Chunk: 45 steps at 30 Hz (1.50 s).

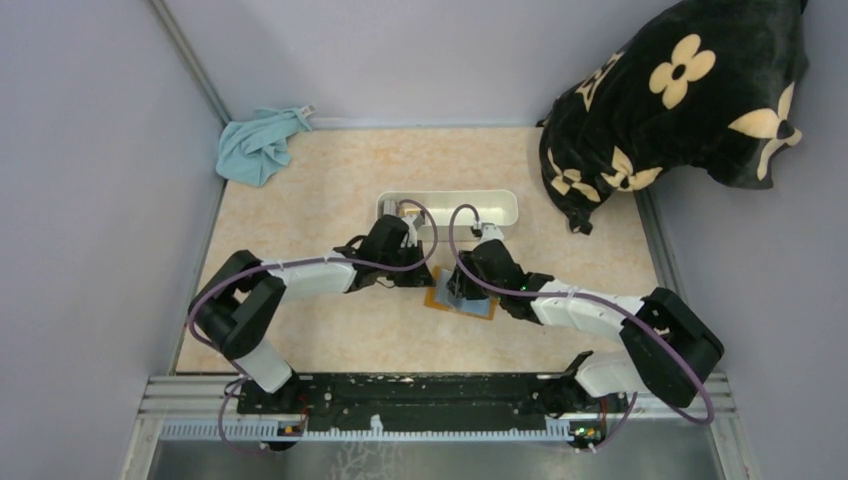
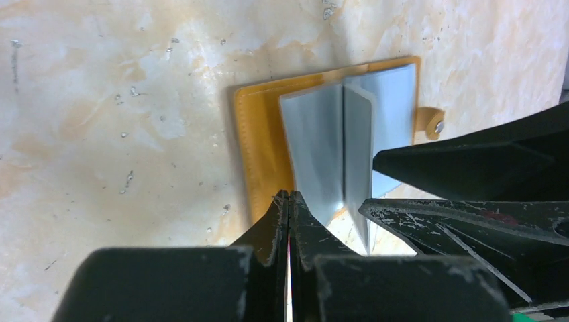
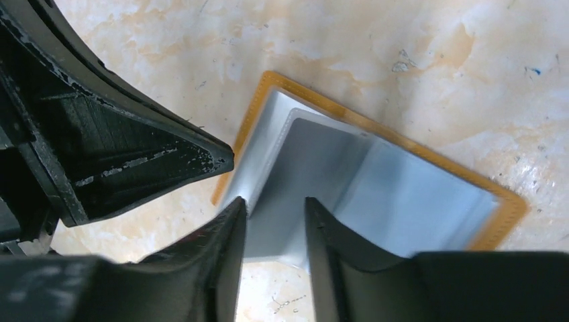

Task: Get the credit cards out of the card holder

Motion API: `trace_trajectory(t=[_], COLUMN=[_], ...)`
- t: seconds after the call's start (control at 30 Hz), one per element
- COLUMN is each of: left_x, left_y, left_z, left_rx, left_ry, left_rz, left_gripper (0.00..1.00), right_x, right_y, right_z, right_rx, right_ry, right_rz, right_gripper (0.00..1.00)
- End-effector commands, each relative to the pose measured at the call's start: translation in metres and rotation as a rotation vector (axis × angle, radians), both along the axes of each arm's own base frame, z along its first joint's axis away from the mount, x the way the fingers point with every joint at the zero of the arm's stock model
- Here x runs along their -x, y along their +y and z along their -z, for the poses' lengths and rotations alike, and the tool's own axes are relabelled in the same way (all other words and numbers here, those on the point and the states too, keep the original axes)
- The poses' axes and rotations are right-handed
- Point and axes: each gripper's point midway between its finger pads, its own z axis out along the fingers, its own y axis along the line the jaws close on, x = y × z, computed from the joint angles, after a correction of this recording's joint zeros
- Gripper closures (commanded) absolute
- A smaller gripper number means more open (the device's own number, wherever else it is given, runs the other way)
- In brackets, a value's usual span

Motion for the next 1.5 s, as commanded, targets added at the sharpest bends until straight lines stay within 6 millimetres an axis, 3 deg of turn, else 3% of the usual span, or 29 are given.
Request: trace_trajectory(t=[0.0, 0.1, 0.33, 0.4, 0.5, 0.57, 0.67, 0.8, 0.9, 1.23, 1.47], left_x=[-0.003, -0.002, -0.002, -0.002, -0.002, -0.002, 0.000, 0.002, 0.002, 0.005, 0.005], left_y=[-0.008, -0.010, -0.017, -0.020, -0.022, -0.022, -0.021, -0.024, -0.027, -0.035, -0.047], left_z=[-0.003, 0.001, 0.005, 0.005, 0.001, 0.001, 0.004, 0.007, 0.009, 0.008, -0.007], left_rx=[-0.039, -0.047, -0.044, -0.041, -0.031, -0.030, -0.039, -0.034, -0.035, -0.027, 0.018], left_ry=[-0.027, -0.017, -0.004, -0.001, -0.005, -0.007, 0.002, 0.012, 0.015, 0.021, 0.010], left_rz=[0.027, 0.032, 0.042, 0.048, 0.052, 0.055, 0.059, 0.072, 0.079, 0.101, 0.120], left_gripper=[1.00, 1.00, 1.00, 1.00, 1.00, 1.00, 1.00, 1.00, 1.00, 1.00, 1.00], right_x=[-0.004, -0.004, -0.003, -0.003, -0.004, -0.005, -0.007, -0.007, -0.007, -0.004, -0.003], right_y=[-0.005, -0.006, -0.014, -0.015, -0.018, -0.021, -0.029, -0.041, -0.045, -0.042, -0.037], right_z=[-0.010, -0.012, -0.008, -0.007, -0.007, -0.007, -0.004, 0.002, 0.008, 0.027, 0.026], right_rx=[-0.016, -0.014, 0.012, 0.016, 0.027, 0.036, 0.059, 0.093, 0.110, 0.132, 0.110], right_ry=[-0.030, -0.034, -0.032, -0.031, -0.029, -0.032, -0.029, -0.013, -0.001, 0.040, 0.041], right_rz=[0.026, 0.030, 0.047, 0.046, 0.059, 0.074, 0.109, 0.150, 0.162, 0.141, 0.124], right_gripper=[0.69, 0.75, 0.78, 0.73, 0.56, 0.54, 0.65, 0.90, 1.00, 1.00, 1.00])
